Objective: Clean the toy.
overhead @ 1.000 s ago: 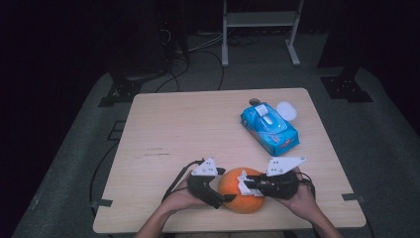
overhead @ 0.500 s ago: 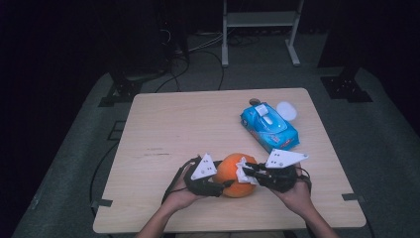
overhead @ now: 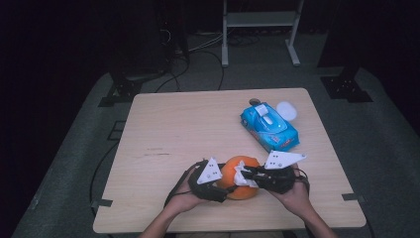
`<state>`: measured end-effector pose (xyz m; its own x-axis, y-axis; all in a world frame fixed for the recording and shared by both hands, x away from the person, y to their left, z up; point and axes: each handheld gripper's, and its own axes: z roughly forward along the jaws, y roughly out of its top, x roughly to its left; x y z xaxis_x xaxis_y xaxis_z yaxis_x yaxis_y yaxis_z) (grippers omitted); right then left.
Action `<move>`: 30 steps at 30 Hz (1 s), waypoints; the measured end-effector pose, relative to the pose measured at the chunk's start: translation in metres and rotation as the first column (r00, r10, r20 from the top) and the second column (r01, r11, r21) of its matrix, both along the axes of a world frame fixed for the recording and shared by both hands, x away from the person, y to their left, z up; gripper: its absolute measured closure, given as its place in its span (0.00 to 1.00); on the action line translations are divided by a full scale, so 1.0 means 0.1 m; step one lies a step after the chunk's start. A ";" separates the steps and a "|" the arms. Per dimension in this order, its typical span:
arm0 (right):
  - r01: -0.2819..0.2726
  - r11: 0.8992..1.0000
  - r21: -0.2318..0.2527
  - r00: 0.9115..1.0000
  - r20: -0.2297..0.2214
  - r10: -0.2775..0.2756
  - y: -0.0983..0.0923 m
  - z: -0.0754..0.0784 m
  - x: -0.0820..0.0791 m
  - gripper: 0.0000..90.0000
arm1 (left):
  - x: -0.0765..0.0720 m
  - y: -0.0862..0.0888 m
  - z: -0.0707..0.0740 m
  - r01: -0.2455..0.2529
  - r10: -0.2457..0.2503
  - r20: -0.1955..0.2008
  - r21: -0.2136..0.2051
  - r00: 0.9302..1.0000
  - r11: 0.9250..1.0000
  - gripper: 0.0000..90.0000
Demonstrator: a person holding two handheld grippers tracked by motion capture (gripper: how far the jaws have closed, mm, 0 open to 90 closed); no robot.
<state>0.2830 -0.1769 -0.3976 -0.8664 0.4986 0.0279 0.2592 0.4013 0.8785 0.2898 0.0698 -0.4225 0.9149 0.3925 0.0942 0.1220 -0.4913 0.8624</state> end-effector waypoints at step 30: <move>0.007 0.998 -0.070 1.000 0.005 -0.006 -0.26 -0.03 -0.01 0.88 | 0.14 0.05 -0.13 0.020 -0.039 -0.175 -0.110 0.984 0.994 0.27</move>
<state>0.2821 -0.2031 -0.4002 -0.8633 0.5046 -0.0114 0.2577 0.4599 0.8498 0.3037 0.0752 -0.4354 0.9248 0.3639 -0.1112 0.2640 -0.4032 0.8762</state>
